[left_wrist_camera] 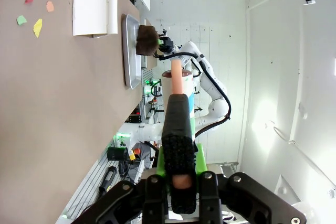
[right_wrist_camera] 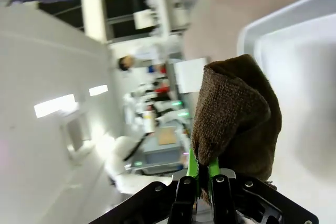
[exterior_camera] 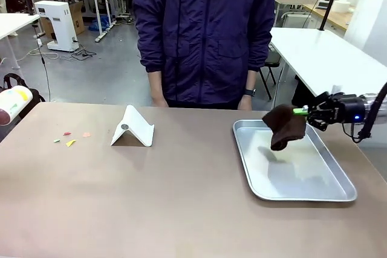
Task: Clean the surface of the table.
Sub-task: If a person points to the right, clean the right side of the table with your right hand, and if they point to the left, clean the left side with your left hand.
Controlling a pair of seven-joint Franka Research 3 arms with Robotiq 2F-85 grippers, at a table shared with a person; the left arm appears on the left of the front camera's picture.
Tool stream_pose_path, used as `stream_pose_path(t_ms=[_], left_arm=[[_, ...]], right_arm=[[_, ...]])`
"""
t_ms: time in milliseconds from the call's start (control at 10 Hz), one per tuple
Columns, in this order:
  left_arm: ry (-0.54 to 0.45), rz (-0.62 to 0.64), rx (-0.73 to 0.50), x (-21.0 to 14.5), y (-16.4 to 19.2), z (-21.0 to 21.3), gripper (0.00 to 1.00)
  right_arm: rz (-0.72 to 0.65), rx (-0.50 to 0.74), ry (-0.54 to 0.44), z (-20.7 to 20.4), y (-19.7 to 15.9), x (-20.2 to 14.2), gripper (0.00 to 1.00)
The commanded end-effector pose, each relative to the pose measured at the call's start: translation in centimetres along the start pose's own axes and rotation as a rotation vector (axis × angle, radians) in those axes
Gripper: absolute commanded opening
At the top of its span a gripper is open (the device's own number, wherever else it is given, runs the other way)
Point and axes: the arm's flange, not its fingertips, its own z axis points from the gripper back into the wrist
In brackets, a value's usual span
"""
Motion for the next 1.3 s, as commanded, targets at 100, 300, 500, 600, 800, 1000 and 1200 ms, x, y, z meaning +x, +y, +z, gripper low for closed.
stream_pose_path(t_ms=[100,300,500,600,800,1000,1200], left_arm=[[0.007,0.001,-0.003,-0.3,-0.3,0.0,0.0],[0.007,0.001,-0.003,-0.3,-0.3,0.0,0.0],[0.007,0.001,-0.003,-0.3,-0.3,0.0,0.0],[0.007,0.001,-0.003,-0.3,-0.3,0.0,0.0],[0.007,0.001,-0.003,-0.3,-0.3,0.0,0.0],[0.007,0.001,-0.003,-0.3,-0.3,0.0,0.0],[0.007,0.001,-0.003,-0.3,-0.3,0.0,0.0]], right_arm=[[-0.052,0.237,0.012,1.8,1.7,-3.0,0.0],[-0.114,0.423,0.042,3.7,3.3,-4.6,0.0],[-0.147,0.586,0.078,6.6,4.8,-6.7,0.0],[-0.127,0.617,0.093,8.3,5.3,-7.7,0.0],[-0.091,0.625,0.111,10.8,5.9,-9.9,0.0],[-0.075,0.58,0.175,11.6,6.2,-12.7,0.0],[-0.064,0.527,0.167,11.0,5.8,-13.5,0.0]])
